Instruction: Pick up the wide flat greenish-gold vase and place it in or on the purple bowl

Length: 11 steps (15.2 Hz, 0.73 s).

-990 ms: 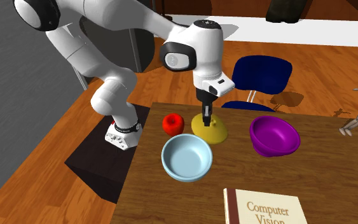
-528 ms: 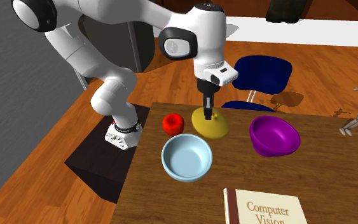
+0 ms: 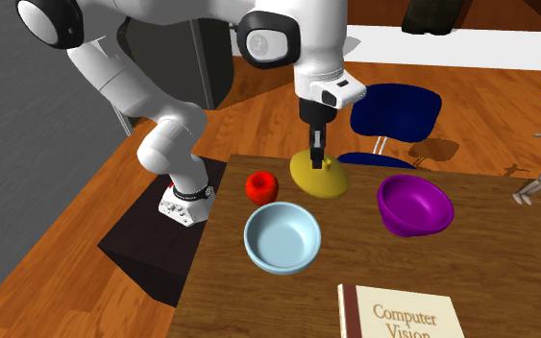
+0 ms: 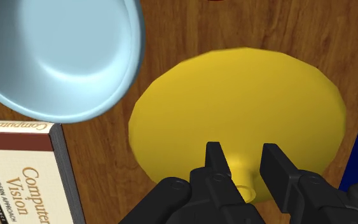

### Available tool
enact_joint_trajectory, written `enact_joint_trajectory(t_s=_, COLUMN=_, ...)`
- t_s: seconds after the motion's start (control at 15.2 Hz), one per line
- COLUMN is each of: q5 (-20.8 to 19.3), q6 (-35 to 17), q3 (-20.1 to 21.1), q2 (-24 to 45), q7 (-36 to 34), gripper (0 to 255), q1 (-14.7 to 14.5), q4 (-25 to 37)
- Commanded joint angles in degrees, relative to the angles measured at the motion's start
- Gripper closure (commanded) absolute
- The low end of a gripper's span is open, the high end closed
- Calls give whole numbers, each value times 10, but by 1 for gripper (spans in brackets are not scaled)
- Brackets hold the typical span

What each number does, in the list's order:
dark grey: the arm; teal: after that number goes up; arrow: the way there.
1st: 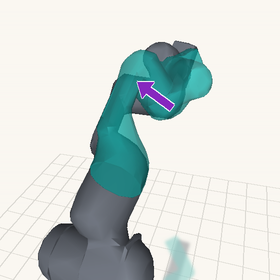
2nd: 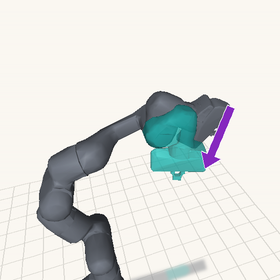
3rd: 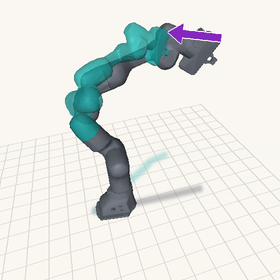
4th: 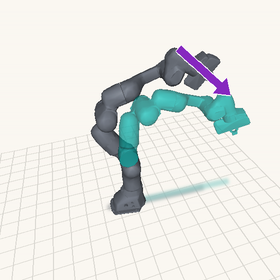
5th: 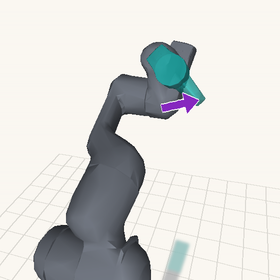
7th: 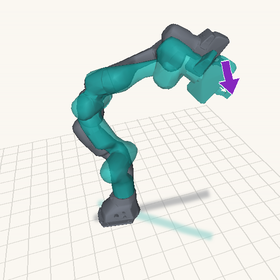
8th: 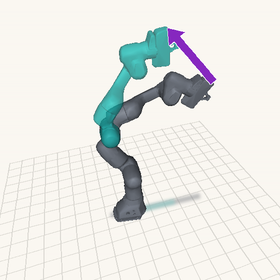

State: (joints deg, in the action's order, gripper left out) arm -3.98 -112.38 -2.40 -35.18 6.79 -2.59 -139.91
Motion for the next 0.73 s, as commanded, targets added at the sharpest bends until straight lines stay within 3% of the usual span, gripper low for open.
enact_joint_trajectory(t_s=0.0, q5=0, q6=15, q3=0, q2=0, q7=1, gripper=255, q1=0, q4=15)
enact_joint_trajectory(t_s=0.66, q5=3, q6=87, q3=2, q2=4, q7=4, gripper=255, q1=-1, q4=90)
